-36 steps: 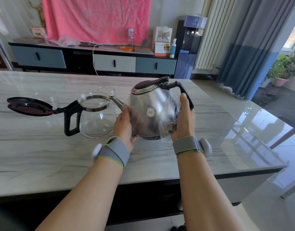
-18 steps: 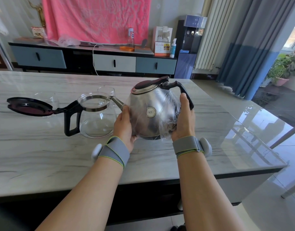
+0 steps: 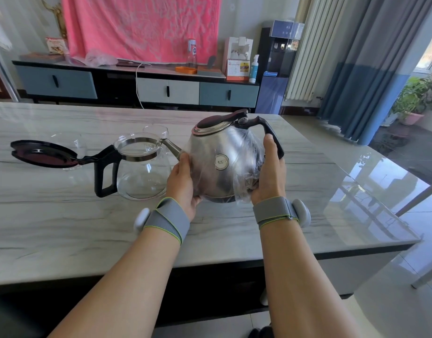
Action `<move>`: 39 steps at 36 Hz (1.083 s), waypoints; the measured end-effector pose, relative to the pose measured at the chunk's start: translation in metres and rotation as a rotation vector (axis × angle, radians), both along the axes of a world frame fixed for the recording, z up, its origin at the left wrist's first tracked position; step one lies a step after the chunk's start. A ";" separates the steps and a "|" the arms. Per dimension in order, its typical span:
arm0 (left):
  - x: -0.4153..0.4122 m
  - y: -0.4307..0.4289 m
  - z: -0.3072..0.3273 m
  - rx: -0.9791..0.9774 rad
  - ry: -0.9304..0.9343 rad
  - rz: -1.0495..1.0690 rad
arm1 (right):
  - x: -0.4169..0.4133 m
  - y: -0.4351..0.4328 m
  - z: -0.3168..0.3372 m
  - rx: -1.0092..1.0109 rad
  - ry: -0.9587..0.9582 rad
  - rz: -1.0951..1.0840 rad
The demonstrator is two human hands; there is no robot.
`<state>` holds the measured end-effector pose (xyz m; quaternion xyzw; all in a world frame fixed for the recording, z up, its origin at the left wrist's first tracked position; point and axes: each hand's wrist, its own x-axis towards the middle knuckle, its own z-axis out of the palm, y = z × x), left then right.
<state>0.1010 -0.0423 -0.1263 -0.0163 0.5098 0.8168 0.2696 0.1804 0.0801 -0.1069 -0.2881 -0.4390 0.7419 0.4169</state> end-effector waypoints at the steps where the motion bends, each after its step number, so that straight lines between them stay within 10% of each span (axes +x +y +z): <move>1: 0.000 0.000 0.000 -0.001 0.000 0.001 | 0.001 0.000 0.001 0.000 -0.004 -0.001; 39: -0.002 0.002 -0.002 -0.011 -0.006 0.015 | 0.001 0.003 -0.001 0.009 -0.006 0.000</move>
